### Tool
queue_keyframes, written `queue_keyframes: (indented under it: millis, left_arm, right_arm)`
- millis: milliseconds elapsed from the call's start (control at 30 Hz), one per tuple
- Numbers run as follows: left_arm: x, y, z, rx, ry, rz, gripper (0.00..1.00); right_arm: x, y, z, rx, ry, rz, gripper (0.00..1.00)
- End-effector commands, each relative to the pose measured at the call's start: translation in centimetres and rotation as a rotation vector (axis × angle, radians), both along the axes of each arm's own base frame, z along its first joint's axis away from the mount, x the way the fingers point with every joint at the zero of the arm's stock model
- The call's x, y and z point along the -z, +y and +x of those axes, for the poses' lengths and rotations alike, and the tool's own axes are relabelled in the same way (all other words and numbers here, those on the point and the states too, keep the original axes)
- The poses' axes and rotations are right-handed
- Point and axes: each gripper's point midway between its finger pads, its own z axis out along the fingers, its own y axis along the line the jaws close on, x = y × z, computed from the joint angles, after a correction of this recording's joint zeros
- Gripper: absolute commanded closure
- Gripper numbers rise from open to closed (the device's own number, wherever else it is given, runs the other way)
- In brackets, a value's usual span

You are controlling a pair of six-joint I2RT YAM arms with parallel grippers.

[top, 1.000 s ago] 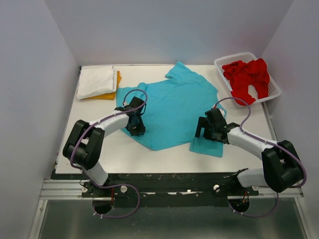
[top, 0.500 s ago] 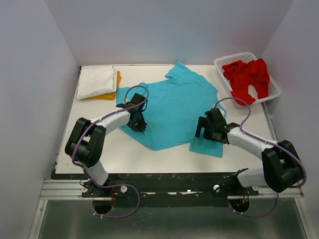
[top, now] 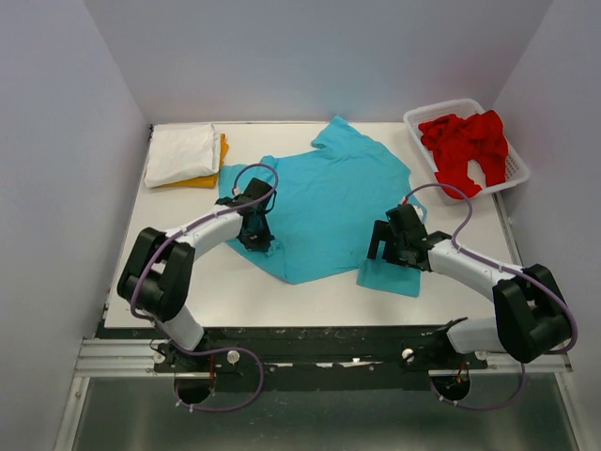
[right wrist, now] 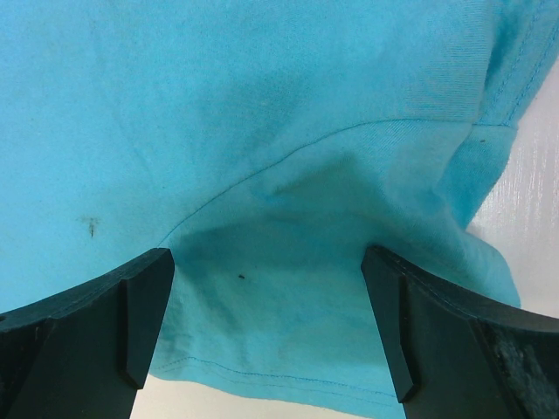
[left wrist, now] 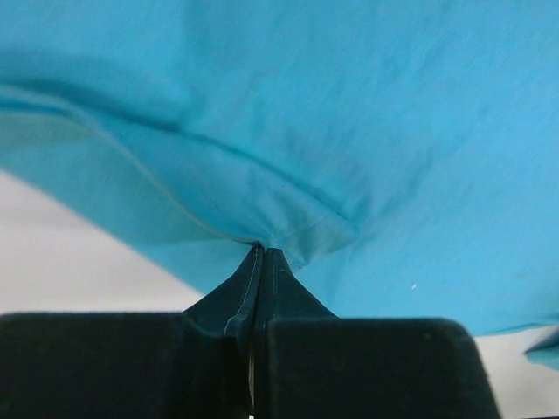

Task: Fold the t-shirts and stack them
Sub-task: Flatten out the tshirt

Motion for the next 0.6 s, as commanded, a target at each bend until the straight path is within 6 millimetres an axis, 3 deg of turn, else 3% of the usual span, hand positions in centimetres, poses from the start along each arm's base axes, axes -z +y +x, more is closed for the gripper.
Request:
queue_keyframes:
  millis: [0, 233, 300, 433, 533, 567]
  left_arm:
    - [-1.4, 3.6, -5.0, -0.047, 0.036, 0.090, 1.00]
    - [1.0, 9.1, -14.9, -0.197, 0.228, 0.206, 1.00]
    - [1.3, 10.1, -16.7, -0.240, 0.238, 0.211, 1.00]
    - [0.2, 10.2, -17.5, -0.278, 0.189, 0.155, 1.00]
    - [-0.9, 10.5, -17.2, -0.283, 0.144, 0.150, 0.89]
    - [-1.2, 10.4, -17.1, -0.282, 0.138, 0.147, 0.76]
  right_arm:
    - [1.5, -1.1, -2.2, 0.006, 0.103, -0.049, 0.00]
    - [0.5, -1.7, -3.6, 0.014, 0.139, -0.060, 0.00]
    - [0.2, -1.8, -3.8, 0.019, 0.147, -0.064, 0.00]
    - [-0.7, -2.0, -4.0, 0.030, 0.155, -0.068, 0.00]
    - [-1.8, -2.2, -4.3, 0.047, 0.152, -0.069, 0.00]
    - [-2.2, -2.4, -4.5, 0.056, 0.148, -0.067, 0.00]
